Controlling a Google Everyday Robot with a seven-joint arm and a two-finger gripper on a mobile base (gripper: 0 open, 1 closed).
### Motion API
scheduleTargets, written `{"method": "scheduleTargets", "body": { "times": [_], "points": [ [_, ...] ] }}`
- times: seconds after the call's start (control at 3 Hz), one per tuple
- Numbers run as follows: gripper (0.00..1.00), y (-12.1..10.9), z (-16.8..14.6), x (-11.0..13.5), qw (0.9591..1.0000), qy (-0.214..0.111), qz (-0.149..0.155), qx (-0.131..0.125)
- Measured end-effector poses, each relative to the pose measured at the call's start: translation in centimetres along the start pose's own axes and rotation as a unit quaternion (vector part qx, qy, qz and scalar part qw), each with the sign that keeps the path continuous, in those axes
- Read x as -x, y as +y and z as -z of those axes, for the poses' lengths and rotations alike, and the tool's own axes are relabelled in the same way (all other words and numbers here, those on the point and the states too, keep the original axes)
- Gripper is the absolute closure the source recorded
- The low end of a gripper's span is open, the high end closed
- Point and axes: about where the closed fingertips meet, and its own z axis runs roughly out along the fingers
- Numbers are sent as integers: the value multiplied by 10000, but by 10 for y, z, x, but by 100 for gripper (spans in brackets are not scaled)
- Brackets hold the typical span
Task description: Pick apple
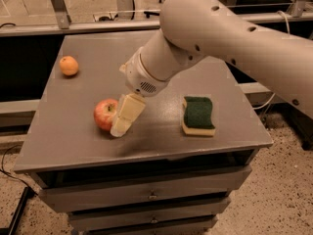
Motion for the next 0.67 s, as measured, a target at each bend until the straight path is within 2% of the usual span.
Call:
{"method": "scheduleTargets", "body": {
  "times": [0.33,0.67],
  "points": [
    [0,5,-19,4,9999,-101,-90,104],
    [16,12,-31,4,9995,-171,-162,195]
  ]
}}
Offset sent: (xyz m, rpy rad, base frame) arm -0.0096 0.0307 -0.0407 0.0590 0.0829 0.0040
